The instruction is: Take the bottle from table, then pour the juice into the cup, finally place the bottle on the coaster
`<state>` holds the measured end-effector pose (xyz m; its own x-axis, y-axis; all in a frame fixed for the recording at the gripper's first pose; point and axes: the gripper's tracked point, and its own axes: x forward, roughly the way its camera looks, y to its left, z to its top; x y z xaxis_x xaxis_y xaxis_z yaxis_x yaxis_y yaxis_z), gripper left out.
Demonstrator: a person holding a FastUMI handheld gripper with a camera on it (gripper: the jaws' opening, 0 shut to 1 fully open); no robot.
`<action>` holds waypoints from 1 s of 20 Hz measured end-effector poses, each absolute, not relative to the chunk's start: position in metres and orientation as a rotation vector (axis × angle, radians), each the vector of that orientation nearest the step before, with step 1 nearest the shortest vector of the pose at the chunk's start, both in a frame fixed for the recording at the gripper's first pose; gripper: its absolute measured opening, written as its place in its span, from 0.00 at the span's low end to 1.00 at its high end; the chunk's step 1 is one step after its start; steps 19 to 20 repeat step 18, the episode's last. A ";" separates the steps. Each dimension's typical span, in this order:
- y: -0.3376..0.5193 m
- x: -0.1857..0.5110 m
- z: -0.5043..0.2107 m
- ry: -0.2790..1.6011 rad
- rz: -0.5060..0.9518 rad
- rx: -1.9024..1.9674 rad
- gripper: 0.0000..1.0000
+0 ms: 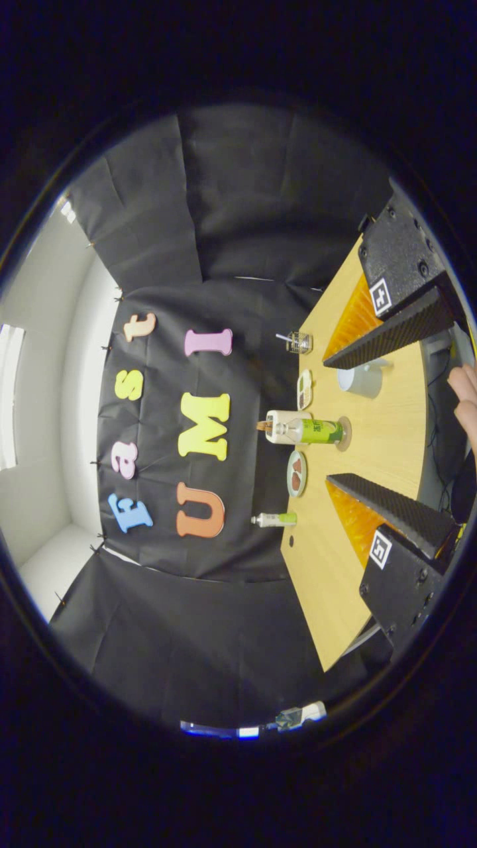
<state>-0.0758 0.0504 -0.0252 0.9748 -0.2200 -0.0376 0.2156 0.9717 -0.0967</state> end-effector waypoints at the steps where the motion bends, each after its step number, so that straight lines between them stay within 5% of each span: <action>1: 0.052 -0.075 -0.025 0.050 -0.218 -0.095 1.00; 20: 0.042 -0.072 -0.032 0.058 -0.241 -0.055 1.00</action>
